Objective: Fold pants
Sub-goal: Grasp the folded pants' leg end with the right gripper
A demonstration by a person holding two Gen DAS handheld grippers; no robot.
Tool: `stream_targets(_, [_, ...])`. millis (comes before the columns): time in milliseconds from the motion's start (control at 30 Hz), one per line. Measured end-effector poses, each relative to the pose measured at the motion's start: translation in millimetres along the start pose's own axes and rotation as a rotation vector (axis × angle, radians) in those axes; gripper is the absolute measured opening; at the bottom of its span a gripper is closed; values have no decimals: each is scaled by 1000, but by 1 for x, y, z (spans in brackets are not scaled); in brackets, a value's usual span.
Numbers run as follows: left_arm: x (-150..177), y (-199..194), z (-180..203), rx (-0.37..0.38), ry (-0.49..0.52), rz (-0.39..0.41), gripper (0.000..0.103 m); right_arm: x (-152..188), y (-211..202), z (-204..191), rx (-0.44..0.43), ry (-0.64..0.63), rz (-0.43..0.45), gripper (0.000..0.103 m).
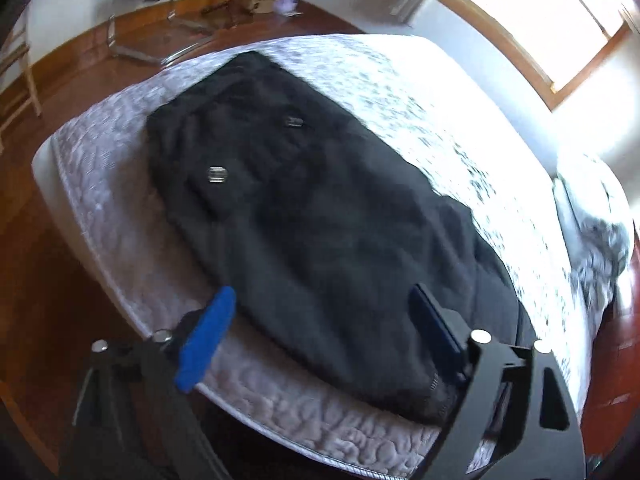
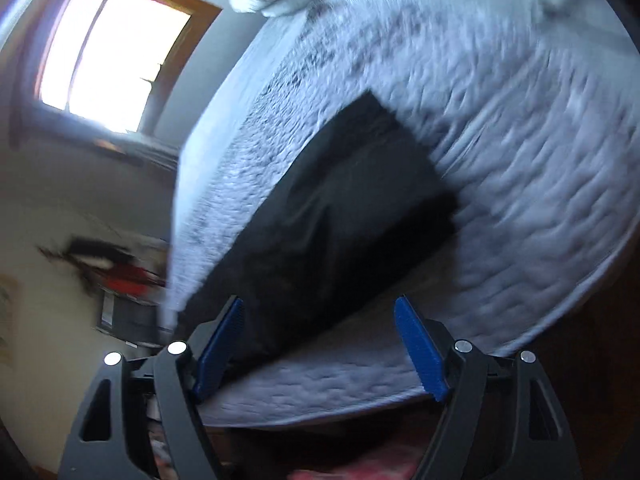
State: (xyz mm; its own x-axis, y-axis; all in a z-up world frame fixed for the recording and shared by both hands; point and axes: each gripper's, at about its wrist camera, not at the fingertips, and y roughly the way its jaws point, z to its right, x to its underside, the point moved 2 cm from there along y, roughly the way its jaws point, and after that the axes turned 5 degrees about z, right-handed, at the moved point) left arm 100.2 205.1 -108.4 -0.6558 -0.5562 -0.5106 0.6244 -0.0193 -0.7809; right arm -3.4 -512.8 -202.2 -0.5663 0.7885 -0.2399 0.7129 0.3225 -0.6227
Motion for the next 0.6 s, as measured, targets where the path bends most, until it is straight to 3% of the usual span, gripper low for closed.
stream_targets(100, [13,5,13,12,77,-56,91,-9,16,15,51,61,42,66])
stream_targets(133, [17,11,17,10,88,-79,91,-14,20,19,54,80,57,54])
stream_targets(200, [18,29,17,-1,87,-111,91,-23,28,24,25,102,74,44])
stream_targets(233, [20,36,17,-8,84,-127,91,-27,31,24,17,101,78,32])
stream_targets(300, [24,51,17,-34,93,-150,92,-37,37,18,38,68,79,24])
stream_targets(333, [24,57,18,-43,103,-154,92,-41,38,12,40,45,81,8])
stream_targets(500, [24,78,29,-102,164,-167,98,-50,31,-23,-154,-28,70,6])
stream_targets(567, [23,86,35,-117,172,-169,100,-53,31,-15,-91,-26,63,7])
stream_targets(600, [22,88,37,-120,171,-171,100,-53,34,-5,-28,-26,47,13])
